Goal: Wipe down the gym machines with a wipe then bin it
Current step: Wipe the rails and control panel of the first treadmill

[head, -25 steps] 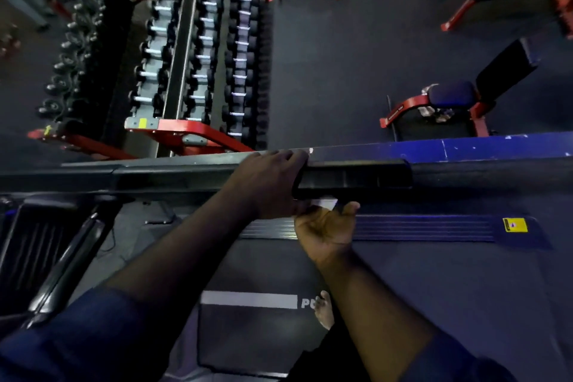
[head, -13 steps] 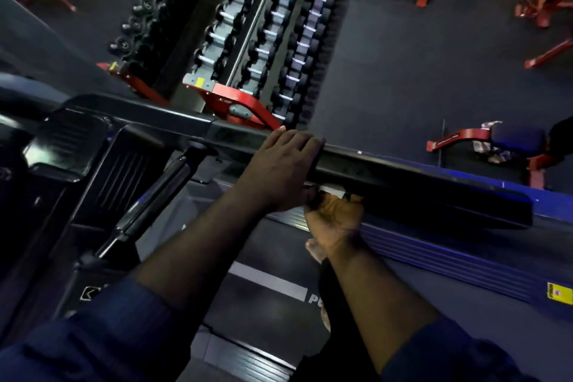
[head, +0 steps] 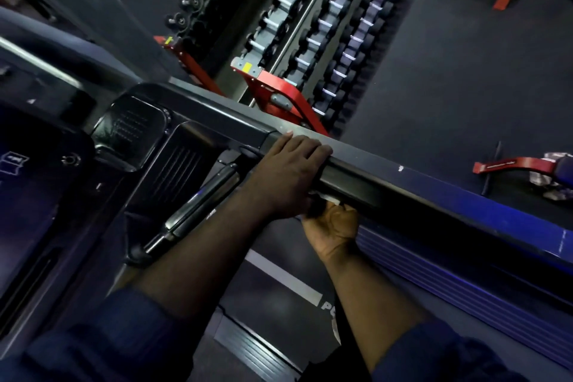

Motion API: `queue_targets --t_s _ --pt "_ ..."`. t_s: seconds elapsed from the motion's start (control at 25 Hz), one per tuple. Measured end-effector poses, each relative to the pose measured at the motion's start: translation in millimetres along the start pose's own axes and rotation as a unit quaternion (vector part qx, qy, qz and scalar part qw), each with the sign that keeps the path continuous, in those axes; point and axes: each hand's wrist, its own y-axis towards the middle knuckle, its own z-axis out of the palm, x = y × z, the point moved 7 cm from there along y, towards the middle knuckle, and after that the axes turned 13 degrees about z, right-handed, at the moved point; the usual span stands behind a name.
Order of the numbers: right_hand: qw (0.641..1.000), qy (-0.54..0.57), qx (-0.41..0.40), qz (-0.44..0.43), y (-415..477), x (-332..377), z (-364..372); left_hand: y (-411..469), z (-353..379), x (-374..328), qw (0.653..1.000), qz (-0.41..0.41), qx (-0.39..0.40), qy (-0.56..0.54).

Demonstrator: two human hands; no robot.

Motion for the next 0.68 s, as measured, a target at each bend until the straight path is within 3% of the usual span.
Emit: queue_targets --t_s 0.24,0.36,0.44,0.52,0.6,0.68 --pt "0.999 -0.027 0.008 0.016 7 -8 24 -13 1 5 0.999 -0.010 -0.027 -0.038" --pt "0.989 -0.124 -0.055 0.066 11 -17 9 -42 -7 7 0.986 -0.046 -0.131 -0.093" --pt "0.961 -0.237 -0.092 0.111 8 -26 -8 -74 -8 11 0.968 -0.089 -0.208 -0.105" --pt "0.929 -0.314 -0.084 0.176 -2 -45 -4 -111 -6 14 0.958 -0.145 -0.231 -0.085" --pt "0.897 -0.383 -0.064 0.212 -13 -66 15 -145 -8 24 0.950 -0.210 -0.221 -0.068" --pt "0.861 -0.471 -0.074 0.178 -22 -74 28 -170 -4 44 0.937 -0.290 -0.180 -0.073"
